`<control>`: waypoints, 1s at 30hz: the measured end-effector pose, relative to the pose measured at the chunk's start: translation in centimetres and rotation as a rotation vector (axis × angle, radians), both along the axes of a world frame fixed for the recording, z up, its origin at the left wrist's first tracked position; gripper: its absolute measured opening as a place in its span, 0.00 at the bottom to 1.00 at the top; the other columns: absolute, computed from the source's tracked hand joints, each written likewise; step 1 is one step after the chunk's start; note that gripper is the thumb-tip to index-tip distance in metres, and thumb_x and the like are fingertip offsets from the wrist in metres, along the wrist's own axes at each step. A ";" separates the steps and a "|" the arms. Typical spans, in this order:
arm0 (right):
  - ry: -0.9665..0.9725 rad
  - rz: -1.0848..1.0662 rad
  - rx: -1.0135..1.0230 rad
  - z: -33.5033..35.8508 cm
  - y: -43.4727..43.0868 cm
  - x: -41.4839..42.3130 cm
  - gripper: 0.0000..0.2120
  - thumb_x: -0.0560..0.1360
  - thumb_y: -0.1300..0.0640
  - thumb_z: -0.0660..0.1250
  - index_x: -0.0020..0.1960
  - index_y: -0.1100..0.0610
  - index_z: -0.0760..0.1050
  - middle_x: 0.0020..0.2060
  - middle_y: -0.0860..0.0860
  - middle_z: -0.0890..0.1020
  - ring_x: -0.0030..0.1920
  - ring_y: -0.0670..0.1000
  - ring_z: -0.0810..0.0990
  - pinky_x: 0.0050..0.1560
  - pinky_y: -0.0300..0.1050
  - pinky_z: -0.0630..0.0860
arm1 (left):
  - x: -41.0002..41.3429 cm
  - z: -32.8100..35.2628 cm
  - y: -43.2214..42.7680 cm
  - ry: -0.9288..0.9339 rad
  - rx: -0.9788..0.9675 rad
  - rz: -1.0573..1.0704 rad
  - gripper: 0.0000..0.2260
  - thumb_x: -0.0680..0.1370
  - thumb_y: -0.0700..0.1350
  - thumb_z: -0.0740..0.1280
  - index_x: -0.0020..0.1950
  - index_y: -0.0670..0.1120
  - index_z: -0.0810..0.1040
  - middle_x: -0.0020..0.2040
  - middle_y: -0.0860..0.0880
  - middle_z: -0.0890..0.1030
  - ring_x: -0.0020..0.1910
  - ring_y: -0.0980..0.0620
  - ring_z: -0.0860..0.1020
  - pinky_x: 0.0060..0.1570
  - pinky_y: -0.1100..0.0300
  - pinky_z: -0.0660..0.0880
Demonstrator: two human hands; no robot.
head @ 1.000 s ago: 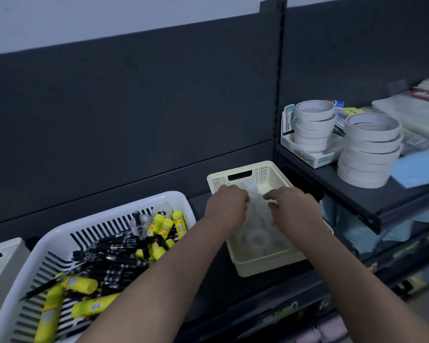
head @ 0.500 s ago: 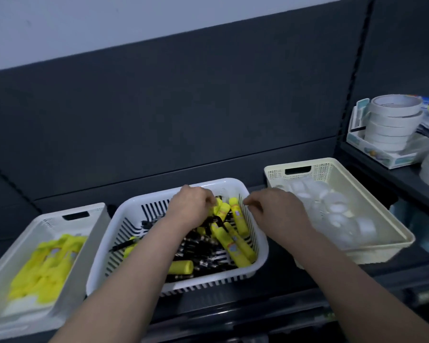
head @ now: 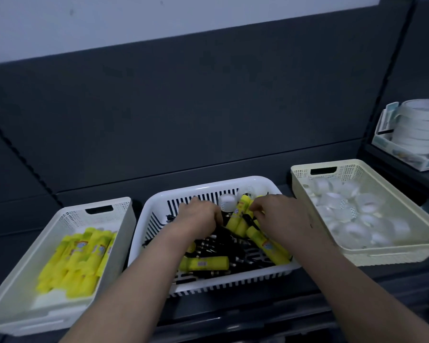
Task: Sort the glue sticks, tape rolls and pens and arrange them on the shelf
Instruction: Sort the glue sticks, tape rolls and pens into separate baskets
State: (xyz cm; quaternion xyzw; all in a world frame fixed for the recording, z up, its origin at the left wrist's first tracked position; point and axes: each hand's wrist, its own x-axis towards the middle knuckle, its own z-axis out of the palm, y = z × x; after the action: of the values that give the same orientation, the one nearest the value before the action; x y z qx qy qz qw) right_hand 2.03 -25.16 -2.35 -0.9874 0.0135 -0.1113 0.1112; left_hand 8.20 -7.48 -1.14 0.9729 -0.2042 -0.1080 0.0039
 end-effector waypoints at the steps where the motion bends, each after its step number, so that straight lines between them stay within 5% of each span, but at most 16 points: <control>1: -0.006 -0.013 -0.005 -0.1 0.2 0.1 0.13 0.78 0.55 0.59 0.54 0.43 0.80 0.49 0.45 0.83 0.51 0.49 0.79 0.46 0.44 0.73 | 0.1 0.0 0.0 -0.017 -0.029 0.005 0.17 0.78 0.39 0.58 0.56 0.57 0.80 0.58 0.52 0.79 0.62 0.47 0.69 0.57 0.49 0.65; 5: -0.022 -0.109 -0.025 0.0 -0.4 0.0 0.14 0.76 0.57 0.59 0.53 0.43 0.80 0.46 0.44 0.83 0.48 0.50 0.80 0.39 0.42 0.68 | 1.0 -0.2 -1.9 -0.140 -0.217 0.057 0.12 0.76 0.40 0.61 0.54 0.51 0.80 0.55 0.49 0.80 0.56 0.45 0.77 0.51 0.54 0.75; 9: -0.013 -0.139 -0.027 0.4 -1.4 -0.7 0.14 0.77 0.55 0.59 0.56 0.43 0.79 0.50 0.43 0.83 0.50 0.50 0.80 0.39 0.42 0.72 | 1.1 -0.9 -4.9 -0.153 -0.070 0.064 0.05 0.76 0.41 0.63 0.50 0.47 0.77 0.51 0.48 0.80 0.51 0.44 0.79 0.41 0.56 0.72; 14: 0.005 -0.164 -0.017 0.7 -1.5 -0.3 0.14 0.77 0.56 0.59 0.56 0.43 0.79 0.51 0.43 0.82 0.51 0.50 0.79 0.38 0.41 0.68 | 1.6 -1.6 -5.6 -0.086 -0.105 0.107 0.15 0.76 0.45 0.66 0.60 0.42 0.69 0.54 0.44 0.79 0.54 0.43 0.78 0.42 0.56 0.69; 19: 0.115 -0.167 -0.004 0.3 0.2 1.9 0.16 0.72 0.64 0.61 0.56 0.50 0.79 0.47 0.51 0.82 0.46 0.56 0.80 0.39 0.45 0.76 | 2.2 -0.5 -3.1 -0.099 -0.309 0.195 0.18 0.76 0.55 0.65 0.55 0.43 0.67 0.49 0.45 0.79 0.49 0.43 0.77 0.41 0.56 0.69; 21: 0.193 -0.173 -0.039 0.1 1.1 3.1 0.14 0.72 0.65 0.61 0.55 0.55 0.78 0.44 0.52 0.80 0.42 0.55 0.77 0.32 0.42 0.70 | 2.2 0.3 -2.0 -0.150 -0.366 0.209 0.19 0.75 0.55 0.67 0.57 0.43 0.68 0.46 0.47 0.79 0.47 0.43 0.77 0.40 0.55 0.70; 25: 0.242 -0.254 0.002 -1.1 2.4 5.2 0.04 0.75 0.61 0.62 0.48 0.57 0.67 0.38 0.51 0.72 0.37 0.52 0.71 0.27 0.42 0.59 | 2.5 1.3 -0.4 -0.206 -0.411 0.223 0.16 0.74 0.51 0.67 0.59 0.45 0.71 0.47 0.49 0.79 0.43 0.47 0.75 0.39 0.57 0.68; 28: 0.249 -0.312 0.109 -1.8 2.9 6.2 0.14 0.74 0.52 0.67 0.53 0.57 0.66 0.43 0.52 0.76 0.47 0.55 0.77 0.35 0.43 0.67 | 2.7 0.9 0.4 -0.188 -0.444 0.212 0.12 0.74 0.50 0.66 0.55 0.46 0.73 0.49 0.49 0.81 0.47 0.46 0.77 0.40 0.56 0.70; 30: 0.214 -0.327 0.147 -2.0 3.4 6.5 0.17 0.73 0.52 0.68 0.54 0.58 0.65 0.40 0.51 0.76 0.44 0.55 0.78 0.33 0.44 0.68 | 3.0 0.6 0.8 -0.182 -0.446 0.185 0.12 0.75 0.49 0.66 0.55 0.46 0.74 0.51 0.49 0.81 0.49 0.46 0.78 0.41 0.56 0.70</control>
State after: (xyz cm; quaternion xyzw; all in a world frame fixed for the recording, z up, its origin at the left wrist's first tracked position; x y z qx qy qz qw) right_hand 8.50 -21.75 -4.30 -0.9675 0.1936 -0.0210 0.1612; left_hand 11.16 -6.66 -0.55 0.9682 -0.1328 0.0284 0.2099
